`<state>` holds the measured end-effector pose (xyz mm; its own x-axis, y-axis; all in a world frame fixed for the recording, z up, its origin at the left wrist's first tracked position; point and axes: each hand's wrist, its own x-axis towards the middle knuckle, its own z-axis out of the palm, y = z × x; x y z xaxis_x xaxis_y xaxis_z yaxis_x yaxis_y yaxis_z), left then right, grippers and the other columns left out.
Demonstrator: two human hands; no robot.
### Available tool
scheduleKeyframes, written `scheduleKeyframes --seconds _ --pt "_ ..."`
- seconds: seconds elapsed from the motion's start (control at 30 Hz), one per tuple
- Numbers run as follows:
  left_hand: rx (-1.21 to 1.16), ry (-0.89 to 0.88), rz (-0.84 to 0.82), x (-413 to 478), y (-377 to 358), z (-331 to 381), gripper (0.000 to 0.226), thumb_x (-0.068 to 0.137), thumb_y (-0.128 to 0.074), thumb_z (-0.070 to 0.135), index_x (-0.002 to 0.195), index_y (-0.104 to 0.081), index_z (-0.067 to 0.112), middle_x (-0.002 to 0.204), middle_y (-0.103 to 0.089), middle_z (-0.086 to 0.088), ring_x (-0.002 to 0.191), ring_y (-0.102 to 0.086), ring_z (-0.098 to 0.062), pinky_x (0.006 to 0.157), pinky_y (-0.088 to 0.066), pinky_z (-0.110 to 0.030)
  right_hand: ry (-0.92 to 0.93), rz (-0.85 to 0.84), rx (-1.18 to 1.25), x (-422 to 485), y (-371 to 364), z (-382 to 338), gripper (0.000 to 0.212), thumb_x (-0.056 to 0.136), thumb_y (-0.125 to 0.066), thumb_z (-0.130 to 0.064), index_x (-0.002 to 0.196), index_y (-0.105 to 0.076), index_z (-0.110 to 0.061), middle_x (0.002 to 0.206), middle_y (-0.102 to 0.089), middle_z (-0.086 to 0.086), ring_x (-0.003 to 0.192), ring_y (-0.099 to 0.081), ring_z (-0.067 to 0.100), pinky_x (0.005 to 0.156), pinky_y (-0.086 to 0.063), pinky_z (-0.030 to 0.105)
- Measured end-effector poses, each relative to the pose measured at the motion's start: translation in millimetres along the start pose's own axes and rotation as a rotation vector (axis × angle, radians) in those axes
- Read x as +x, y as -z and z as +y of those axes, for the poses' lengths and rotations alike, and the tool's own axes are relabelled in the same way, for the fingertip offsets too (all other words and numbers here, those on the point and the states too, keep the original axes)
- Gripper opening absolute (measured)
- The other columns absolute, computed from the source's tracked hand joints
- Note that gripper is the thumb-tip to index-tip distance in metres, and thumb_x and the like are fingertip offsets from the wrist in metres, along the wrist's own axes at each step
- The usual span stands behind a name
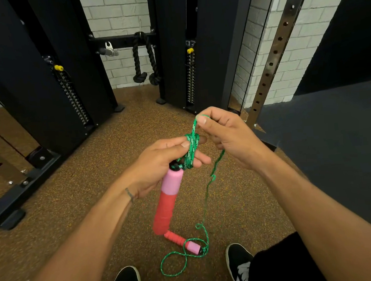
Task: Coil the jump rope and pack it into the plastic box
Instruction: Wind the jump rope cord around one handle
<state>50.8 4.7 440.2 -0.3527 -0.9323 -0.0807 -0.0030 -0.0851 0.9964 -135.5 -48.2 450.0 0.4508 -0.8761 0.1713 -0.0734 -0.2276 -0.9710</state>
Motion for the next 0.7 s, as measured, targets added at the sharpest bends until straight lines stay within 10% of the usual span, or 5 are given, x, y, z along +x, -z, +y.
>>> scheduleKeyframes --seconds 0.1,0.2,0.47,0.7 --pt "-0.105 -0.023 -0.038 -1 -1 3 0.035 0.092 -0.047 0.02 0.121 -0.063 0.009 0.099 -0.076 -0.015 0.078 -0.068 -0.011 0.081 -0.054 -0.019 -0.032 0.014 -0.008 2 -4 0 0.018 0.101 -0.052 -0.028 0.089 -0.063 -0.02 0.071 -0.053 0.011 0.045 -0.032 0.002 0.044 -0.028 0.013" --pt "-0.116 -0.032 -0.079 -2 0 3 0.037 0.091 -0.047 0.023 0.122 -0.063 0.01 0.102 -0.076 -0.017 0.079 -0.068 -0.011 0.081 -0.053 -0.019 -0.111 -0.013 -0.007 3 -5 3 0.022 0.103 -0.049 -0.025 0.085 -0.059 -0.017 0.057 -0.061 -0.013 0.042 -0.045 -0.002 0.046 -0.033 0.008" --pt "-0.072 -0.069 -0.087 -2 2 3 0.035 0.094 -0.05 0.019 0.125 -0.061 0.01 0.1 -0.076 -0.009 0.08 -0.067 -0.007 0.078 -0.051 -0.017 -0.306 -0.158 -0.001 8 -6 24 0.028 0.102 -0.05 -0.02 0.094 -0.076 -0.026 0.084 -0.059 0.012 0.068 -0.045 0.019 0.064 -0.039 0.03" --pt "-0.063 -0.114 0.062 1 4 4 0.035 0.095 -0.049 0.017 0.128 -0.059 0.011 0.112 -0.075 -0.006 0.09 -0.069 -0.008 0.085 -0.051 -0.019 -0.37 -0.199 -0.022 7 -16 19 0.025 0.103 -0.049 -0.015 0.09 -0.07 -0.022 0.072 -0.059 0.001 0.055 -0.052 0.007 0.056 -0.042 0.025"
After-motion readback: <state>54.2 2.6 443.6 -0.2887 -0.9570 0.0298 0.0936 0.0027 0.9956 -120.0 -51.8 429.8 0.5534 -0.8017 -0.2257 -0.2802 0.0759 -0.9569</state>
